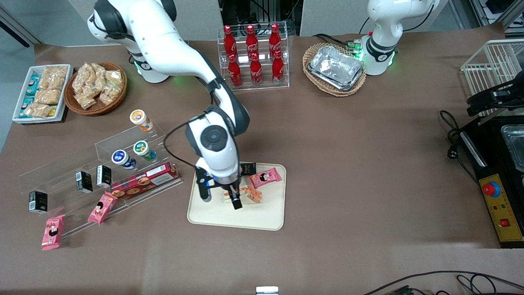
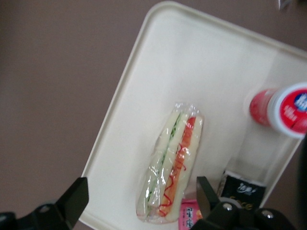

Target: Place sandwich on tray

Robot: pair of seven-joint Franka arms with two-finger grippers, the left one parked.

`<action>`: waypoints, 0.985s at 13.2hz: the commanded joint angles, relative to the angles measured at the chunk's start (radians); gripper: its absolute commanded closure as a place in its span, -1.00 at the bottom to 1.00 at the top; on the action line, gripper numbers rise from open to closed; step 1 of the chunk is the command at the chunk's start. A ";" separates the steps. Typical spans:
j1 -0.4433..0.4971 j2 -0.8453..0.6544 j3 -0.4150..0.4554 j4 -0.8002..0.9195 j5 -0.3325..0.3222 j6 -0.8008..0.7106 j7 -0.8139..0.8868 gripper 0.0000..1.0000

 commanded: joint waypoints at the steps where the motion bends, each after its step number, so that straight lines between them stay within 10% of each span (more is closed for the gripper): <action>1: -0.030 -0.122 0.007 -0.012 -0.010 -0.152 -0.262 -1.00; 9: -0.140 -0.435 0.021 -0.026 -0.065 -0.499 -0.758 -1.00; 13: -0.451 -0.582 0.217 -0.066 -0.071 -0.603 -1.179 -1.00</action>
